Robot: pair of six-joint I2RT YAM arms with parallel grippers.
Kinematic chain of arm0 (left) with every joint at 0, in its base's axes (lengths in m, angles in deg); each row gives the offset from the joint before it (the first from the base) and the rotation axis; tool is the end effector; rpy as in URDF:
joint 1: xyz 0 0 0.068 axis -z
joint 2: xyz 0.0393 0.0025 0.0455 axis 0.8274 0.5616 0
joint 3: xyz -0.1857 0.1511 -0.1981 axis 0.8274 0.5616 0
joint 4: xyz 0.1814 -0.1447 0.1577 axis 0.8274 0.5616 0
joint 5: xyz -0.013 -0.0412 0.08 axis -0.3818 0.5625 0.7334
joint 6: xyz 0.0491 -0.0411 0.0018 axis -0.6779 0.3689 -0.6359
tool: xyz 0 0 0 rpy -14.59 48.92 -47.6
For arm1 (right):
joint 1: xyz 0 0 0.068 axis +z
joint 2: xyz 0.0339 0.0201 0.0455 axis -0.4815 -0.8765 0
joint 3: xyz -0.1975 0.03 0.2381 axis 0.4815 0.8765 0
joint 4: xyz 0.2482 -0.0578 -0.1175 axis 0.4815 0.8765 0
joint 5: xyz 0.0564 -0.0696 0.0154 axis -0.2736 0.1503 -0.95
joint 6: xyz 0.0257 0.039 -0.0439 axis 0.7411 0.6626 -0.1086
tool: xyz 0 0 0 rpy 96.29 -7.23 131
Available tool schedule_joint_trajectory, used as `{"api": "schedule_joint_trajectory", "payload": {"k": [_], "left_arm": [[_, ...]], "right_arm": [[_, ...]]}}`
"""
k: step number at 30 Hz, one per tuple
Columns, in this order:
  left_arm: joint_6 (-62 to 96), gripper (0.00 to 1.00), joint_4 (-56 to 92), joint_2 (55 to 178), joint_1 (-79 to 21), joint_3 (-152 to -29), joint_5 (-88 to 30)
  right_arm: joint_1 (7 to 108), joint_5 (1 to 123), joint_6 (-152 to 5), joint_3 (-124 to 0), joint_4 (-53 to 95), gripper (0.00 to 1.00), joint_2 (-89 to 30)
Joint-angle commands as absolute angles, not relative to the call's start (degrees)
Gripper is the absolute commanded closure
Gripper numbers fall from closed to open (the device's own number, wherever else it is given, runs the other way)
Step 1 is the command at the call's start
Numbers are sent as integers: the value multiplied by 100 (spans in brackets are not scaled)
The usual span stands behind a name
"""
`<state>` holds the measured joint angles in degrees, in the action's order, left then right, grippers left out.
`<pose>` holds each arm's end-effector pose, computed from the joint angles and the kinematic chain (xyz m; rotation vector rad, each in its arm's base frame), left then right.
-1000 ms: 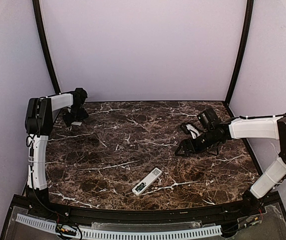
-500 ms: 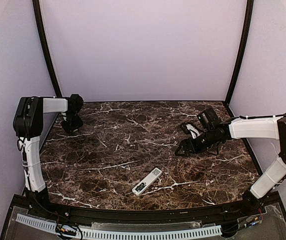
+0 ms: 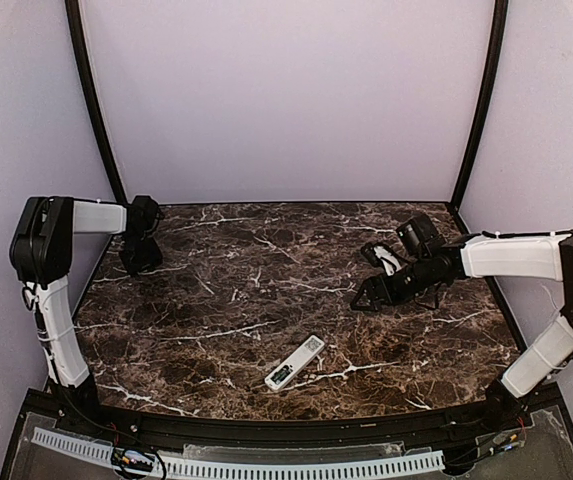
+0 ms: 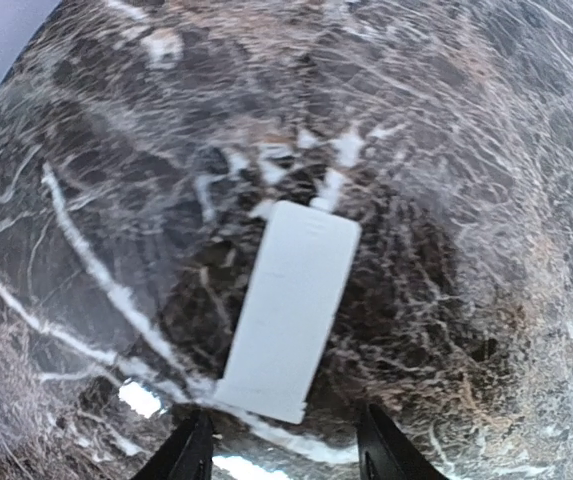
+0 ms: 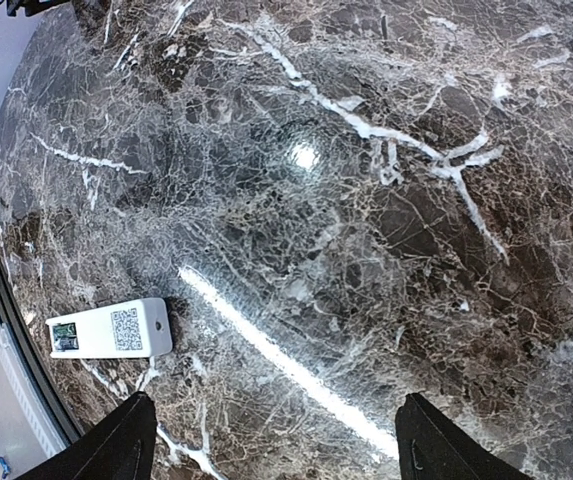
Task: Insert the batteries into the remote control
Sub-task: Adjust the battery cover at the corner of the board.
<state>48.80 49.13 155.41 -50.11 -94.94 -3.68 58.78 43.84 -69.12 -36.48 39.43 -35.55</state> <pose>0.4396 -0.0294 0.1623 -0.9247 2.4842 0.1367 0.2648 0.1780 0.2036 -0.6108 2.5636 0.8396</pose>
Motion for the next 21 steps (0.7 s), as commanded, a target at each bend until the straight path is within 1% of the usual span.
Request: {"api": "schedule_joint_trajectory", "payload": {"k": [1,4,10,14,19,21], "left_arm": [[4148,49,5068,15741,-5079,-9648,-727],[3952,47,4894,15822,-5204,-9623,-876],[3682,47,4743,15890,-5395,-9588,-1238],[3514,47,4684,15894,-5403,-9548,-1254],[3266,43,4661,15891,-5556,-9583,-1346],[3094,40,4654,15900,-5698,-9601,-1385]], "right_arm": [[5910,4362,-6925,-3735,3915,18,-3399],[5910,4355,-6942,-3735,3910,18,-3405],[5909,4306,-6991,-3735,3903,19,-3416],[5910,4286,-6993,-3740,3892,19,-3420],[5910,4296,-7012,-3752,3920,19,-3386],[5910,4309,-7022,-3765,3919,18,-3389]]}}
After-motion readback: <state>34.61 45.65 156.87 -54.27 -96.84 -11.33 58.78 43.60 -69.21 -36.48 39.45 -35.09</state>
